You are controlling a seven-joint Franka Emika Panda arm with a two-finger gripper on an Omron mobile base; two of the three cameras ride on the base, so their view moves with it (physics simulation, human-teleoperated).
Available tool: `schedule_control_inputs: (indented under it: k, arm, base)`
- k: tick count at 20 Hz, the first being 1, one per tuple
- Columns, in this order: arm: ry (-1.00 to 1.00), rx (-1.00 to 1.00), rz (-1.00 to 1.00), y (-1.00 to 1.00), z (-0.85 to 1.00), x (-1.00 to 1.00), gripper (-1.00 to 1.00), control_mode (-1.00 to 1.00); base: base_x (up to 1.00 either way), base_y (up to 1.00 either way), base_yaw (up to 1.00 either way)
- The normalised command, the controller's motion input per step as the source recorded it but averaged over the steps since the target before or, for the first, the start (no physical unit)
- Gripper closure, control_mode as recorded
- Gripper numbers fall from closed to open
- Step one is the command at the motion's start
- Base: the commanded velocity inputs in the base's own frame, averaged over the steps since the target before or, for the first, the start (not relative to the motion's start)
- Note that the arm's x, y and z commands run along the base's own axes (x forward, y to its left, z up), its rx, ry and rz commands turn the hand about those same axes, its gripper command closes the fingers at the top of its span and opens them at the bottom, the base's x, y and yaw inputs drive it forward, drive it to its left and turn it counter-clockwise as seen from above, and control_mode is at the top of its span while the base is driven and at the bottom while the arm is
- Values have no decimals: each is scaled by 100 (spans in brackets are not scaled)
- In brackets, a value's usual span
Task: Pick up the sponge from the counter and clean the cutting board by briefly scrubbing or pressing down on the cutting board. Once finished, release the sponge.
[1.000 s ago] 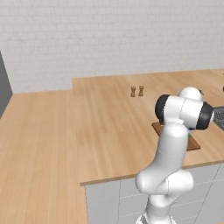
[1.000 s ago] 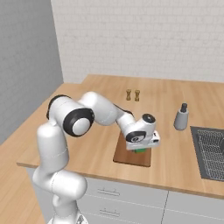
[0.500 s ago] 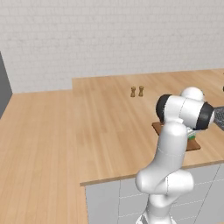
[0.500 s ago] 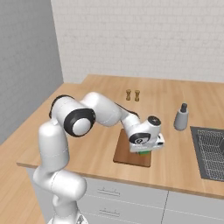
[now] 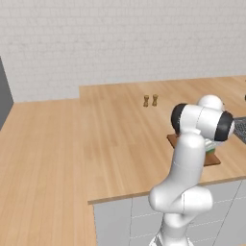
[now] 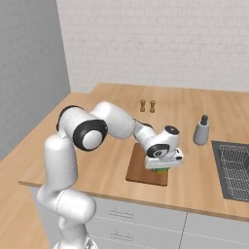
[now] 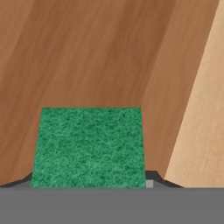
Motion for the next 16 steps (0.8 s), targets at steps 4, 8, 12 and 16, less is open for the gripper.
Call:
schedule_control_inputs:
  k: [4, 8, 12, 16]
  arm:
    - [0, 0, 0, 0, -73, -100, 100, -100]
    - [4, 0, 0, 2, -100, -100, 100, -100]
    - [11, 2, 0, 15, -92, -100, 100, -100]
    - [0, 7, 0, 33, -27, -100, 100, -100]
  base:
    - [0, 0, 0]
    - [0, 0, 0]
    - [0, 0, 0]
    - [0, 0, 0]
